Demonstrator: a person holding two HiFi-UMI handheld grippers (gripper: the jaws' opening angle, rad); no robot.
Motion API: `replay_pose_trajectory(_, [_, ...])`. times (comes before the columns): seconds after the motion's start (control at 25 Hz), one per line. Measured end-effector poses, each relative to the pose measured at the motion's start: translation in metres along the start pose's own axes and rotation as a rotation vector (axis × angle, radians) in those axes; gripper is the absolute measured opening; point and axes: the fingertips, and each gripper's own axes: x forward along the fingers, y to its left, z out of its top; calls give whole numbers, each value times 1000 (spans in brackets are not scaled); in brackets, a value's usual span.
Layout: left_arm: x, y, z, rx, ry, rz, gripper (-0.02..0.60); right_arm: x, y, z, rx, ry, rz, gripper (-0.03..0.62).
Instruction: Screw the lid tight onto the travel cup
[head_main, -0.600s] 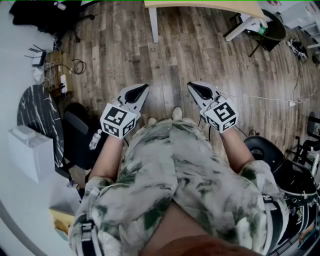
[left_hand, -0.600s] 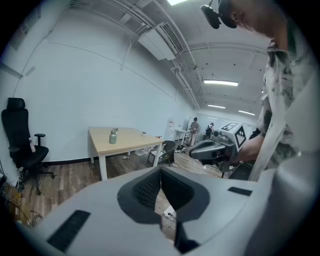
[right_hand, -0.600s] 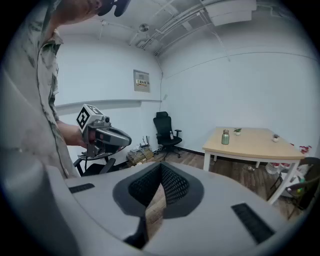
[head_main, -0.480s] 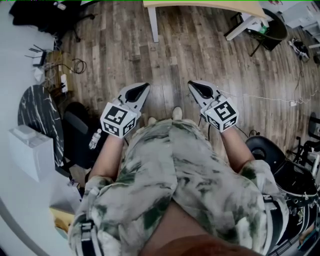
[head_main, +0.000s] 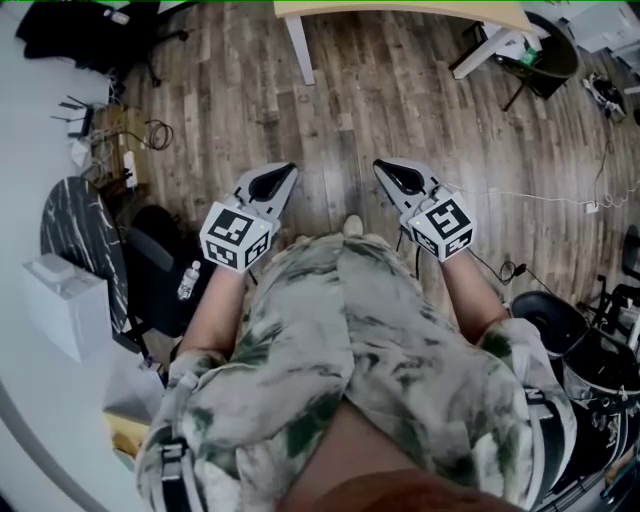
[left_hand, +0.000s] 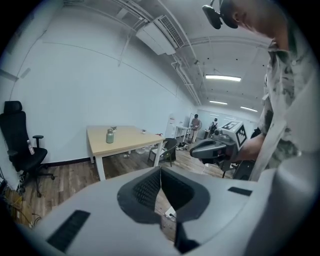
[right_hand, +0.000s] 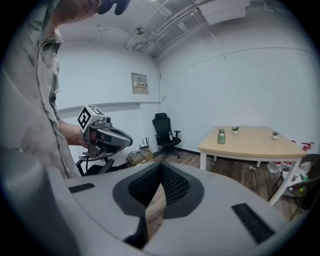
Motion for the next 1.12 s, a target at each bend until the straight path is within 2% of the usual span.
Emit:
replay_pose_trajectory(0.2, [26,-4,13,17,0,36,26,-14,-29,3,-25,-22,-7,25])
replay_pose_trajectory(0.24, [30,-6,14,22,-3,43,26,-17,-34,2,-32,-27,-12,44])
replay_pose_trajectory(0.32, [38,-8,15,27,-5,56,28,-22,-44,1,-40,-36,-26,125])
replay_pose_trajectory(0.44, [52,-11,19,27,-3,78,37,-29,-62,1,-52,-53,-45,167])
replay_pose_trajectory(0.56, [67,-12,23,19,2,95,135,-32,-81,-1,-54,-59,-59,204])
replay_pose_trajectory(0.84, [91,3,32,11,7,92,144,-24,-111,-4,-21,-51,-88,206])
replay_pose_trajectory(1.12, [127,62,52,45,-2,96,150,16,-149,10,-19,-13,-120,202])
